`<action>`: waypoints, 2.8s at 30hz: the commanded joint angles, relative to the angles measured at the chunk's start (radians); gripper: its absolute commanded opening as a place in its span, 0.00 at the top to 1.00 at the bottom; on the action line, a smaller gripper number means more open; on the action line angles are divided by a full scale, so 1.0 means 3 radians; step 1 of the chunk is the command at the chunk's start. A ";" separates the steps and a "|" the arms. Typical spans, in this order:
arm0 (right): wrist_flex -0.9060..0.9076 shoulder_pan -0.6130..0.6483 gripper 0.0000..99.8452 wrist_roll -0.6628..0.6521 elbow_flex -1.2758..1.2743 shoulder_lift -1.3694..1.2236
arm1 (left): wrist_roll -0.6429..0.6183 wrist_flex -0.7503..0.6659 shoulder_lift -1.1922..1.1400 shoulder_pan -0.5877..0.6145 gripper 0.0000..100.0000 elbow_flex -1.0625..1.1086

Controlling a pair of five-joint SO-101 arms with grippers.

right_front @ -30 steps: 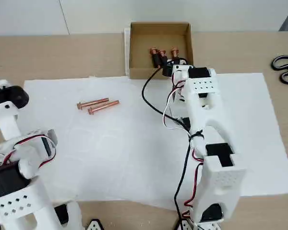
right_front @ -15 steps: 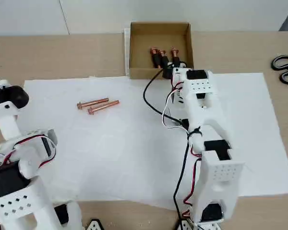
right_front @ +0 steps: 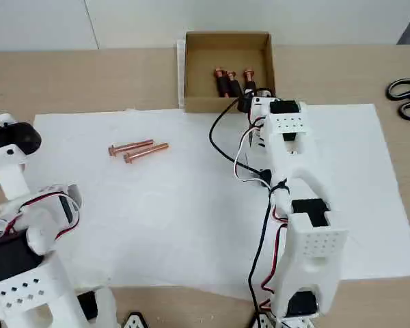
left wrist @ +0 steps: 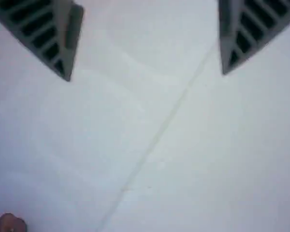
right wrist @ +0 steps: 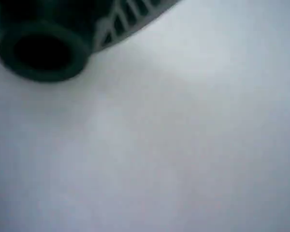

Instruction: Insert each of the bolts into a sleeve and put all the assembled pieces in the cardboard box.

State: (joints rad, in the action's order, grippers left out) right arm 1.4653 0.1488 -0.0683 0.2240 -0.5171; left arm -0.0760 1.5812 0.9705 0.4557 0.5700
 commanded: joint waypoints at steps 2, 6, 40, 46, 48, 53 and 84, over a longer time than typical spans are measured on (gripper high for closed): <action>0.0524 0.0028 1.00 -0.0174 0.0650 0.0182 | -0.0020 0.0061 0.0020 -0.0010 0.81 -0.0141; 0.0739 0.0023 1.00 -0.0179 0.1064 0.0442 | -0.0010 0.0210 -0.0010 -0.0010 0.81 -0.0371; 0.0806 -0.0217 1.00 -0.0343 0.0900 0.0974 | 0.2895 -0.0020 -0.4895 -0.1488 0.81 -0.3312; 0.0806 -0.0212 1.00 -0.0343 0.0900 0.0969 | 0.2895 0.0000 -0.5513 -0.1488 0.81 -0.3961; 0.0806 -0.0212 1.00 -0.0343 0.0900 0.0969 | 0.2890 0.0000 -0.5687 -0.1488 0.81 -0.4125; 0.0806 -0.0212 1.00 -0.0343 0.0900 0.0969 | 0.2885 0.0000 -0.6015 -0.1488 0.81 -0.4375; 0.0795 -0.0217 1.00 -0.0343 0.0900 0.0949 | 0.2874 0.0573 -0.6132 -0.1688 0.99 -0.4790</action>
State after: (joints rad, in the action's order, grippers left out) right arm 1.6970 0.0890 -0.1634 0.4910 -0.3007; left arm 0.7833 1.7331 -0.8861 -0.0445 -0.8078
